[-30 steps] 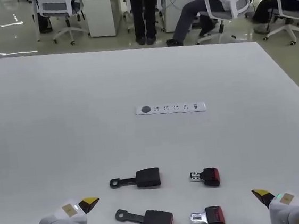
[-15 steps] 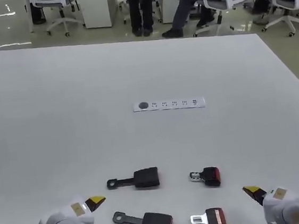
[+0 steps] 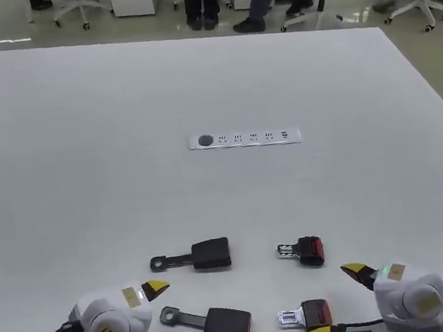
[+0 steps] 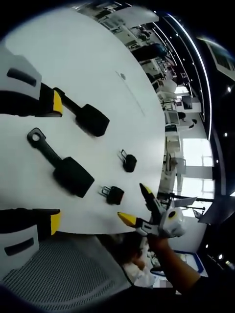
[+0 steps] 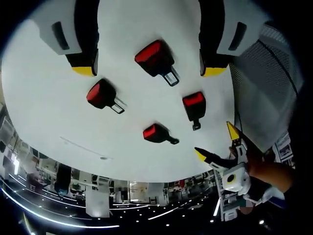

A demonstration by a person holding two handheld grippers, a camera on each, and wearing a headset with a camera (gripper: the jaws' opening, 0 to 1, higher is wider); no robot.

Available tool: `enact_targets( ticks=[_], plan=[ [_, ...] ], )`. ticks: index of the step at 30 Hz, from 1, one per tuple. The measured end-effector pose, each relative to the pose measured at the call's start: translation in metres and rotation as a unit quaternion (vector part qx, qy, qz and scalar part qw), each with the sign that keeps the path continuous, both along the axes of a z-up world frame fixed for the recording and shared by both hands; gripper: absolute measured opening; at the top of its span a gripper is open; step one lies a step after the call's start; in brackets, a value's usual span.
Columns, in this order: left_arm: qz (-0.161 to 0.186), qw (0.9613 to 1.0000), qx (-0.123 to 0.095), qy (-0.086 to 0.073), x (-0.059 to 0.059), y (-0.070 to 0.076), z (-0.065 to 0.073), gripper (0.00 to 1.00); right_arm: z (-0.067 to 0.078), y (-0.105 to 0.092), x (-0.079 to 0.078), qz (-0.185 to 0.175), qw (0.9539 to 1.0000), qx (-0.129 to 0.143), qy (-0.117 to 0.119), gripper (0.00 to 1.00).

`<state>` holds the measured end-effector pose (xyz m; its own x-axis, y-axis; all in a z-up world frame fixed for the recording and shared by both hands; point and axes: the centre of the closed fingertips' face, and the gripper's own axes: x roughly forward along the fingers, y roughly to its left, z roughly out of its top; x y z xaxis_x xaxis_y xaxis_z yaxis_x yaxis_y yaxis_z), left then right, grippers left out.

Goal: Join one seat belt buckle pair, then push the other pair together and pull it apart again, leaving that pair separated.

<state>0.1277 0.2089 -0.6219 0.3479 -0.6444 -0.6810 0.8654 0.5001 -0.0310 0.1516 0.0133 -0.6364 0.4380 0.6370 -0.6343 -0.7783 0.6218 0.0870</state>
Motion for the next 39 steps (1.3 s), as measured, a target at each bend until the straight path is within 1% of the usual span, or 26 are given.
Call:
enact_targets(
  ticks=[4,8,11,14,17,24,26,29,30,32,34,37,39],
  plan=[
    [-0.021,0.9998,0.008,0.003,0.002,-0.006,-0.001,0.77,-0.007,0.001,0.002,0.014,0.9999,-0.004,0.006,0.84],
    [-0.049,0.9987,0.017,0.007,0.003,-0.014,-0.009,0.75,-0.013,0.006,-0.001,0.039,0.9991,-0.012,0.013,0.82],
    [-0.065,0.9976,0.024,0.008,0.003,-0.017,-0.015,0.73,-0.015,0.007,-0.002,0.047,0.9986,-0.015,0.017,0.8],
    [-0.082,0.9961,0.029,0.015,0.001,-0.021,-0.023,0.71,-0.021,0.007,-0.003,0.057,0.9979,-0.017,0.024,0.77],
    [-0.103,0.9937,0.04,0.016,0.0,-0.025,-0.031,0.7,-0.024,0.008,-0.005,0.072,0.9968,-0.021,0.028,0.75],
    [-0.131,0.9899,0.051,0.02,0.003,-0.031,-0.041,0.67,-0.031,0.008,-0.006,0.1,0.9938,-0.031,0.036,0.71],
    [-0.145,0.9876,0.058,0.019,0.002,-0.033,-0.045,0.67,-0.035,0.009,-0.007,0.107,0.9928,-0.033,0.041,0.7],
    [-0.152,0.9864,0.059,0.022,0.003,-0.035,-0.05,0.65,-0.037,0.009,-0.009,0.12,0.991,-0.041,0.042,0.7],
    [-0.156,0.9857,0.061,0.023,0.003,-0.035,-0.051,0.65,-0.04,0.01,-0.011,0.126,0.99,-0.04,0.048,0.69],
    [-0.168,0.9831,0.069,0.023,0.003,-0.036,-0.055,0.64,-0.043,0.01,-0.011,0.133,0.9891,-0.042,0.048,0.67],
    [-0.174,0.982,0.07,0.022,0.004,-0.039,-0.056,0.62,-0.048,0.009,-0.01,0.137,0.9883,-0.044,0.051,0.65],
    [-0.176,0.9817,0.067,0.027,0.007,-0.042,-0.06,0.6,-0.05,0.008,-0.01,0.143,0.9872,-0.045,0.056,0.62],
    [-0.186,0.9795,0.071,0.028,0.005,-0.043,-0.062,0.57,-0.053,0.008,-0.011,0.149,0.9858,-0.045,0.063,0.62]
  ],
)
